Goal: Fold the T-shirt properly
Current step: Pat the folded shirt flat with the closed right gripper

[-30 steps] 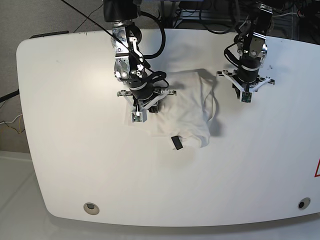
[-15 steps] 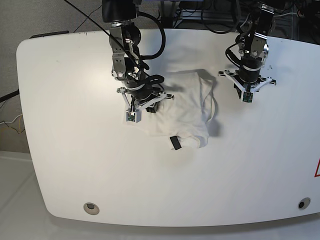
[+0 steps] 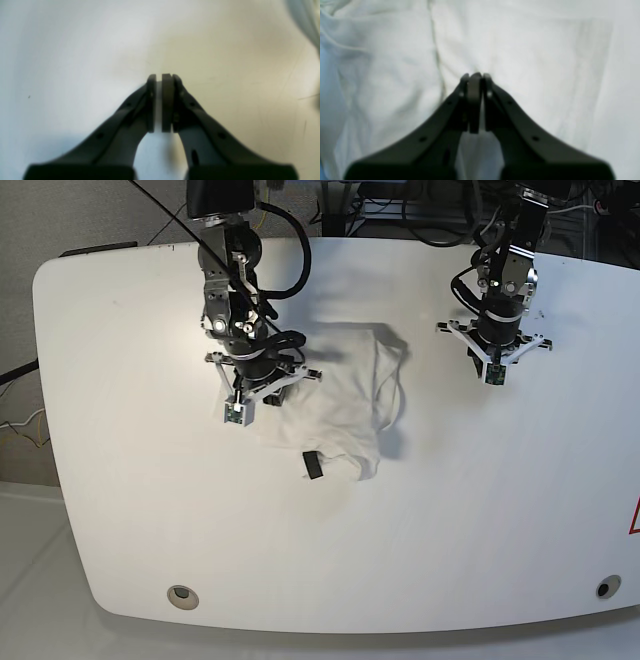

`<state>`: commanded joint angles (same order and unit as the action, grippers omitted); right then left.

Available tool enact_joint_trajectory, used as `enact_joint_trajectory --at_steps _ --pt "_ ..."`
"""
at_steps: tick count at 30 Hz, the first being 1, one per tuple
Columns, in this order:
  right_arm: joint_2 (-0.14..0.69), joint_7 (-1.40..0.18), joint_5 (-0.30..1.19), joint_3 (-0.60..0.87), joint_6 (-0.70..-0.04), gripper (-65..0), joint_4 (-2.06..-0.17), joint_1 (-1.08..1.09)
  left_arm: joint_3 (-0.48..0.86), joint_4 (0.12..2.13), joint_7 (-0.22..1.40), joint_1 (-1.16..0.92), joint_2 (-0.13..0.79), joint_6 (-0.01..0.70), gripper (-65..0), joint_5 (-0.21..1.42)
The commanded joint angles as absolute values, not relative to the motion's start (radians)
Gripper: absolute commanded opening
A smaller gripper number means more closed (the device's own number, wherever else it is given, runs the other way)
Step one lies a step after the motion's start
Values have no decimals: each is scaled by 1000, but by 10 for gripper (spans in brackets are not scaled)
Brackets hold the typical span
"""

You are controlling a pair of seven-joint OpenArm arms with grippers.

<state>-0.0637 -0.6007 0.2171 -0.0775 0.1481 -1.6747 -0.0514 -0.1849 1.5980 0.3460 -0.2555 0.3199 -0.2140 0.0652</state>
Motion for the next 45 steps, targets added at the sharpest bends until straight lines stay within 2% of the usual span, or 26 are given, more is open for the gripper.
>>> enact_joint_trajectory --at_steps 13,16,22,25,34,39,45 --pt "-81 -684 217 -77 110 -613 -1741 -4 -185 1598 346 -259 320 -214 -628 65" --pt "-91 -707 217 -77 110 -534 -1744 4 -185 1598 346 -259 320 -214 -628 65" --pt "-87 -727 217 -77 110 -257 -1745 27 -185 1646 348 -282 320 -214 -628 65" --pt "-85 -728 213 -77 110 -189 -1764 25 -183 1673 348 -294 320 -214 -628 64" --pt "-64 -730 211 -77 110 -220 -1804 4 -177 1682 348 -297 320 -216 -628 64" --pt "-31 -730 209 -74 110 -219 -1850 -22 -117 1685 369 -318 320 -213 -628 67" --pt "35 -788 211 -73 117 -219 -1888 -35 -24 1709 374 -346 320 -114 -628 65"
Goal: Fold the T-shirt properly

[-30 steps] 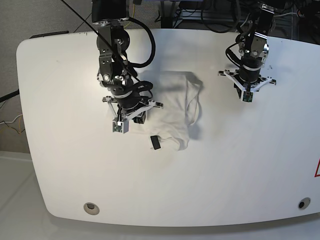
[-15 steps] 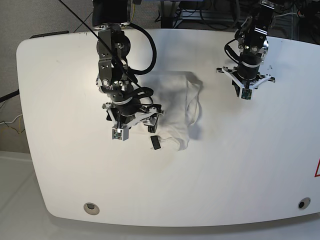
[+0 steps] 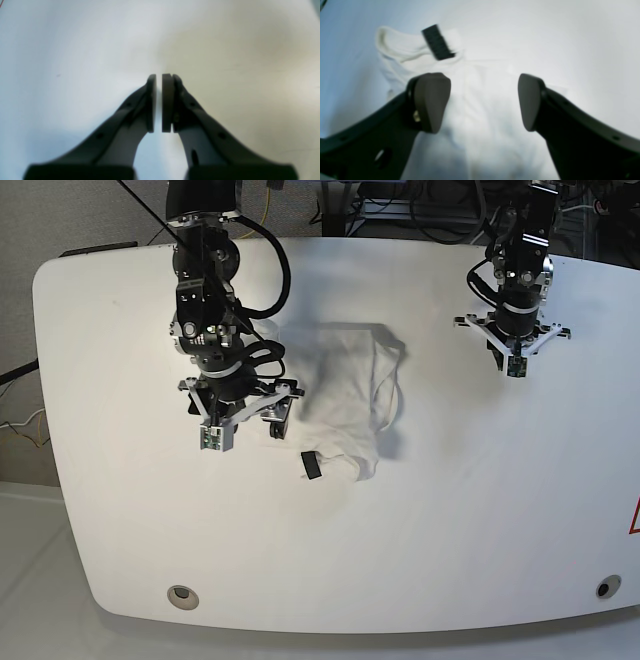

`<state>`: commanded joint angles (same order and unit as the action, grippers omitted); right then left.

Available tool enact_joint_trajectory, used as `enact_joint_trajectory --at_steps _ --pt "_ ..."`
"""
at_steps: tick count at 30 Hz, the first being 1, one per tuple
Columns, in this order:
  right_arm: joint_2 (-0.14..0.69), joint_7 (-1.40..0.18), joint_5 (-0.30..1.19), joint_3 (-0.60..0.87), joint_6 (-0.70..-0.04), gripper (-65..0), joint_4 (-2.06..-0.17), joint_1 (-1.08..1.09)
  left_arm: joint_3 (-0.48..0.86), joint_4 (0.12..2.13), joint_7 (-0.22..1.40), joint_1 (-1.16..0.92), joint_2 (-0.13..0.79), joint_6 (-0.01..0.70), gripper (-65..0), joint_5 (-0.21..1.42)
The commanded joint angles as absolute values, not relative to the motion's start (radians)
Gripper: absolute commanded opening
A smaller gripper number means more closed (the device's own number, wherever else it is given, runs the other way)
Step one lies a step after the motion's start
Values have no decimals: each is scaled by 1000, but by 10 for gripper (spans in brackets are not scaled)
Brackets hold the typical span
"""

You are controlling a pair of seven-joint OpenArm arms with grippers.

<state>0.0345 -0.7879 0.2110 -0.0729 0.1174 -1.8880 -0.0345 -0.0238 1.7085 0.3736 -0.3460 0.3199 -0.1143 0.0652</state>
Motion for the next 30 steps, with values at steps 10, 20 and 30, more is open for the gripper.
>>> enact_joint_trajectory --at_steps 10,20,30 --pt "185 -852 217 -56 120 -219 -1922 -36 186 1751 375 -400 318 22 -628 64" --pt "236 -874 217 202 -12 -219 -1920 -142 395 1797 374 -486 315 160 -628 64" --pt "278 -874 208 470 -183 -219 -1914 -280 579 1811 369 -570 269 282 -628 64"
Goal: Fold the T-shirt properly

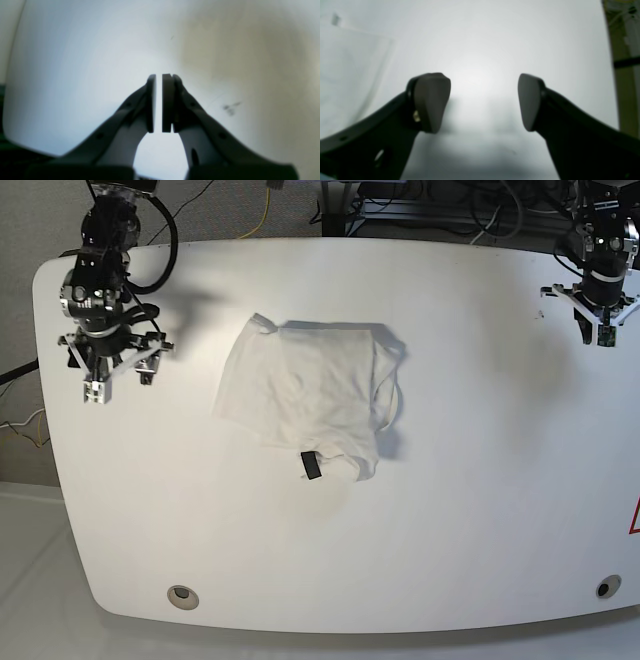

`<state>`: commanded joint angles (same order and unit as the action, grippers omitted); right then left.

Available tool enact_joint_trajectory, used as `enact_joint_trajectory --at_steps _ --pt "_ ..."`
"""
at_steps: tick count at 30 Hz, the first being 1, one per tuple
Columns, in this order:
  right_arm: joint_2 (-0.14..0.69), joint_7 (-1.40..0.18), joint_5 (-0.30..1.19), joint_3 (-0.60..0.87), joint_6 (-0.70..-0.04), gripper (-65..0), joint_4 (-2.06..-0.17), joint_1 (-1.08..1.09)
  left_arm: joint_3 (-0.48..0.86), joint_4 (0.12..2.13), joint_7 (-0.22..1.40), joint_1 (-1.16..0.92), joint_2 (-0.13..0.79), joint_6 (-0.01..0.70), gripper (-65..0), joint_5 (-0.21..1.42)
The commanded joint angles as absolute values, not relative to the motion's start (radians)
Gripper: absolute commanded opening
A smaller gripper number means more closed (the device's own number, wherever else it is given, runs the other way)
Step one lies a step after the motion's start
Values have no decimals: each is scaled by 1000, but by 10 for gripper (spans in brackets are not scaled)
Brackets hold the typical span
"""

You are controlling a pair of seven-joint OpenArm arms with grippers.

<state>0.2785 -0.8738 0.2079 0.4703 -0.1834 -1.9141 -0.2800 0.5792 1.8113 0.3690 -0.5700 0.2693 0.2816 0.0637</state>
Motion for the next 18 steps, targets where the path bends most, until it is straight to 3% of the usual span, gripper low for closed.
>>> enact_joint_trajectory --at_steps 7,18 --pt "305 -869 202 591 -246 -219 -1876 -375 680 1811 367 -601 231 360 -628 61" --pt "274 -723 21 719 -395 -219 -1725 -469 776 1810 288 -607 61 496 -628 -145"
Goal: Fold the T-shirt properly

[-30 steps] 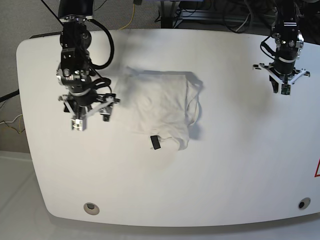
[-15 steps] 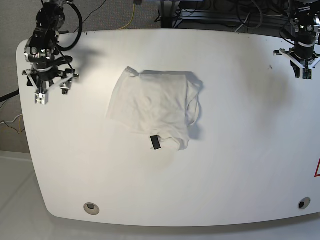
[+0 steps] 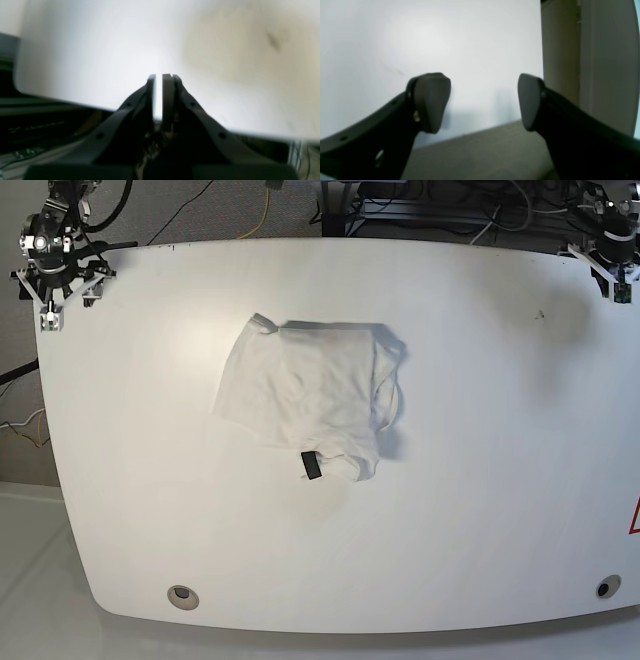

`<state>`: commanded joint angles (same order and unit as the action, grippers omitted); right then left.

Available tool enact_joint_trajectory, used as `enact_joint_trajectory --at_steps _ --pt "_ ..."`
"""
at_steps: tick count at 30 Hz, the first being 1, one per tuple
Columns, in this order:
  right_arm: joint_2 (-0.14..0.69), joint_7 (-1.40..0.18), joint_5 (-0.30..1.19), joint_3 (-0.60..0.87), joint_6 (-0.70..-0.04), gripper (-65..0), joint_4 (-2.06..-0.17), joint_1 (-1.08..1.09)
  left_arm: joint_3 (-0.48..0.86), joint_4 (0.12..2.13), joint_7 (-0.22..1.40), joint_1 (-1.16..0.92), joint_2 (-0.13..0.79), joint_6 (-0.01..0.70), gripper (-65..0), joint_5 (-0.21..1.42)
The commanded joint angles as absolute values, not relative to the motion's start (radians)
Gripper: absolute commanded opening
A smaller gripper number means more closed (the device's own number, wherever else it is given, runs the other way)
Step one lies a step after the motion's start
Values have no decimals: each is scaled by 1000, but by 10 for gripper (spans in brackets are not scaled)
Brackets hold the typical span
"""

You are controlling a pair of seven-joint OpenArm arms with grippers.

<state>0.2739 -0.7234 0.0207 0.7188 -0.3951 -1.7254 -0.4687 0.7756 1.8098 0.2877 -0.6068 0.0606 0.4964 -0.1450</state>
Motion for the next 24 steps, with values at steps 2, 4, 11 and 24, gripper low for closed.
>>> enact_joint_trajectory --at_steps 2,4,11,24 --pt "260 -714 -16 757 -433 -219 -1713 -469 788 1808 252 -607 21 513 -628 -189" --pt "240 -704 -53 796 -483 -219 -1701 -469 799 1808 222 -607 -15 529 -628 -223" --pt "193 -654 -202 937 -631 -219 -1647 -446 823 1784 173 -607 -116 602 -628 -320" --pt "114 -479 -483 1144 -698 -219 -1429 -369 826 1564 168 -608 -133 624 -628 -348"
